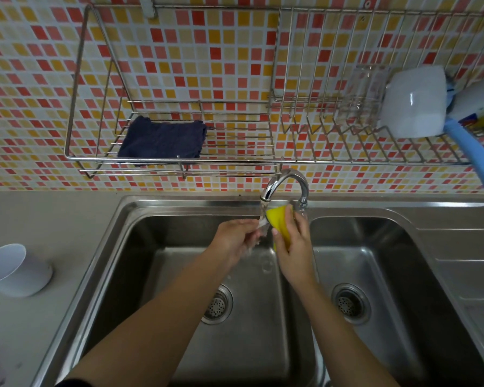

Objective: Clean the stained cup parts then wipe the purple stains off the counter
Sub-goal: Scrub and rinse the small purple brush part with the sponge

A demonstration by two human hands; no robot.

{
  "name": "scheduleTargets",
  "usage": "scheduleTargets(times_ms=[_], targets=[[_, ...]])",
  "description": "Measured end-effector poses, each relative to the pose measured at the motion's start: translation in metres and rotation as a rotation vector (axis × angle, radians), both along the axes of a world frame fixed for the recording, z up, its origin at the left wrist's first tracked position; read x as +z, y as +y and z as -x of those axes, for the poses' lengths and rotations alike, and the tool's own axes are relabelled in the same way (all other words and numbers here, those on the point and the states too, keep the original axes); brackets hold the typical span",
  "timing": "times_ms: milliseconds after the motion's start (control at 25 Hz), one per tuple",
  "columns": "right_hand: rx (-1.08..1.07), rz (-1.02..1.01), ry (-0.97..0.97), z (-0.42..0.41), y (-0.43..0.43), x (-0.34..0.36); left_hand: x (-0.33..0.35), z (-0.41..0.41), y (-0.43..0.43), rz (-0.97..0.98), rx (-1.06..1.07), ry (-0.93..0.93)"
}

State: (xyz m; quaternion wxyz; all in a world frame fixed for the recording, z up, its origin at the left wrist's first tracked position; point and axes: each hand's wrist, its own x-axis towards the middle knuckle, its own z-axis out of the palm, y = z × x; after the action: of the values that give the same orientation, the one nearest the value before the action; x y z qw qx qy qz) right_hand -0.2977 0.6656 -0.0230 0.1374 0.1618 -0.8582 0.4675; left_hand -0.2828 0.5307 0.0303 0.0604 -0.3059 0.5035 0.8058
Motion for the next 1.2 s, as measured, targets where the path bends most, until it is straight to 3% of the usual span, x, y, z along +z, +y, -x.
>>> scheduleTargets(times_ms=[160,280,600,720,840,1200], targets=[[-0.035,0.0,-0.027,0.003,-0.003,-0.001,0.001,-0.003,-0.003,0.019,-0.023,-0.053],[0.053,-0.082,0.017,0.001,-0.007,-0.002,0.004,-0.003,-0.006,0.005,-0.014,-0.048],[0.004,0.004,-0.042,0.0,-0.015,-0.001,0.01,-0.005,-0.007,-0.061,0.018,-0.083],[0.087,-0.024,-0.015,-0.002,-0.015,-0.002,0.009,-0.005,-0.007,-0.088,0.04,-0.089],[-0.049,0.057,-0.064,0.001,-0.014,0.001,0.011,-0.004,-0.003,-0.034,-0.008,-0.106],[0.088,0.016,-0.109,0.001,-0.012,0.0,0.012,-0.003,-0.004,0.047,0.011,-0.098]])
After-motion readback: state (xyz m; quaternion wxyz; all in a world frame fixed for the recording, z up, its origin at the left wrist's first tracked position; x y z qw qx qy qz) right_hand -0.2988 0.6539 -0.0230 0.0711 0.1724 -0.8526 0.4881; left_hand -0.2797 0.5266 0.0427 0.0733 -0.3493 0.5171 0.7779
